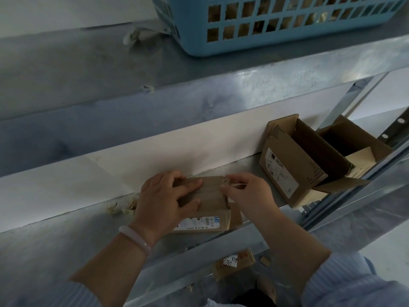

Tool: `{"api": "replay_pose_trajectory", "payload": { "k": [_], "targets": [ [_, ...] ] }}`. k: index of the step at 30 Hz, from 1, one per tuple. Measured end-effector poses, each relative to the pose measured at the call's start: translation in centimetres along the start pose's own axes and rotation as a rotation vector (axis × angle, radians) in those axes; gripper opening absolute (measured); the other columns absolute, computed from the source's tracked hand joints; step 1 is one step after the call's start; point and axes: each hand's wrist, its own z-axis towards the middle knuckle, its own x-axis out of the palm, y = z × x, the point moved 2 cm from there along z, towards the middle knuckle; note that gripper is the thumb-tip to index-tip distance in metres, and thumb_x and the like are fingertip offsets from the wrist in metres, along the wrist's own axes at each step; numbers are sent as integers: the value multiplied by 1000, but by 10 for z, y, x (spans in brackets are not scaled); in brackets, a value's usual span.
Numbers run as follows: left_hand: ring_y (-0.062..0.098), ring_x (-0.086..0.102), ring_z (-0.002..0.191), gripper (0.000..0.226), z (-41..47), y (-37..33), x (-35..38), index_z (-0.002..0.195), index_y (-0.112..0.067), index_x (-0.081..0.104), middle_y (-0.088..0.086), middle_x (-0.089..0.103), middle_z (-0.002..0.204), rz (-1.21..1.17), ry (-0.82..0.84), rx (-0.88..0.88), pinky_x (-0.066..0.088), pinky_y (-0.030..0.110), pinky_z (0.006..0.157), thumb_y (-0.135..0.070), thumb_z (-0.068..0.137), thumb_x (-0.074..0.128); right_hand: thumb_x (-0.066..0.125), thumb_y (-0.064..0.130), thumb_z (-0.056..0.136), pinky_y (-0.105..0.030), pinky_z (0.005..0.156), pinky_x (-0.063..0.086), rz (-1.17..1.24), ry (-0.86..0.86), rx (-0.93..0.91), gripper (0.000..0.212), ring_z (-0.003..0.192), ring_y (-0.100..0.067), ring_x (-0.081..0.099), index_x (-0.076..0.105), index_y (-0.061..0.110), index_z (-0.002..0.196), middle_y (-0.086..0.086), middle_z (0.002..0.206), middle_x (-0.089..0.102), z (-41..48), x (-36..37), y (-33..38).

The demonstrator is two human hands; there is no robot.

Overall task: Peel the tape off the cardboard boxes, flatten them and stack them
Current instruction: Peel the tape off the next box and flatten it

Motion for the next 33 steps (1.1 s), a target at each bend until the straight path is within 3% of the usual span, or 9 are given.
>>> {"api": "replay_pose_trajectory", "payload": {
  "k": [3, 9, 11, 14, 18, 20, 23, 29, 33],
  "targets": [
    [14, 51, 103, 46, 0, -1, 1, 121, -51, 59, -12, 53, 111, -2, -8, -17, 44, 40, 91, -69, 82, 42, 72, 30, 85, -26, 77, 55, -53, -66, -68, 14, 82, -3, 64, 72, 29, 99, 14, 87, 68, -7, 0, 4],
    [16, 52, 102, 46, -1, -4, 2, 117, -50, 63, -11, 54, 110, -10, -29, -45, 43, 40, 90, -68, 80, 43, 67, 20, 87, -38, 72, 54, -445, -163, -478, 11, 80, -22, 64, 75, 15, 94, -3, 91, 69, -10, 7, 9],
    [18, 53, 101, 46, -1, -6, 3, 117, -49, 63, -10, 55, 109, -8, -33, -41, 44, 41, 89, -67, 79, 44, 68, 17, 86, -39, 67, 55, -523, -121, -564, 8, 75, -25, 64, 74, 13, 89, -4, 86, 69, -9, 7, 9],
    [19, 53, 102, 45, 1, -7, 4, 116, -51, 62, -9, 55, 108, 0, -29, -57, 44, 41, 90, -68, 79, 42, 63, 20, 90, -40, 72, 54, -580, -12, -581, 10, 79, -21, 61, 72, 16, 91, -1, 89, 67, -3, 5, 11],
    [18, 52, 103, 46, 2, -7, 5, 116, -51, 61, -10, 54, 108, 6, -30, -72, 43, 41, 91, -69, 80, 39, 72, 24, 86, -28, 77, 56, -107, -43, -155, 6, 77, -5, 64, 70, 30, 83, 10, 81, 69, -1, -2, 7],
    [18, 52, 101, 45, 3, -7, 5, 116, -50, 62, -10, 54, 107, 20, -39, -72, 44, 41, 89, -68, 81, 39, 75, 21, 84, -36, 80, 59, 186, -31, 20, 6, 78, -11, 70, 73, 27, 84, 6, 80, 73, -2, -1, 0],
    [16, 52, 102, 45, 4, -6, 4, 116, -50, 62, -11, 55, 108, 19, -44, -87, 42, 40, 90, -68, 81, 39, 69, 12, 88, -43, 84, 59, 627, -1, 181, 15, 87, -22, 73, 72, 21, 100, -6, 89, 75, -4, -1, -9],
    [17, 52, 103, 46, 3, -6, 3, 117, -49, 62, -10, 55, 110, 37, -34, -74, 40, 38, 89, -66, 82, 38, 62, 7, 92, -38, 88, 57, 794, 10, 258, 26, 92, -24, 72, 67, 10, 118, -13, 98, 73, -1, -4, -23],
    [16, 52, 102, 46, 3, -5, 4, 119, -50, 61, -9, 54, 112, 47, -22, -72, 42, 39, 89, -66, 83, 37, 49, -8, 93, -31, 74, 60, 1021, 1, 396, 32, 88, -26, 73, 63, 5, 118, -21, 109, 68, -2, 5, -27]
  ]
}}
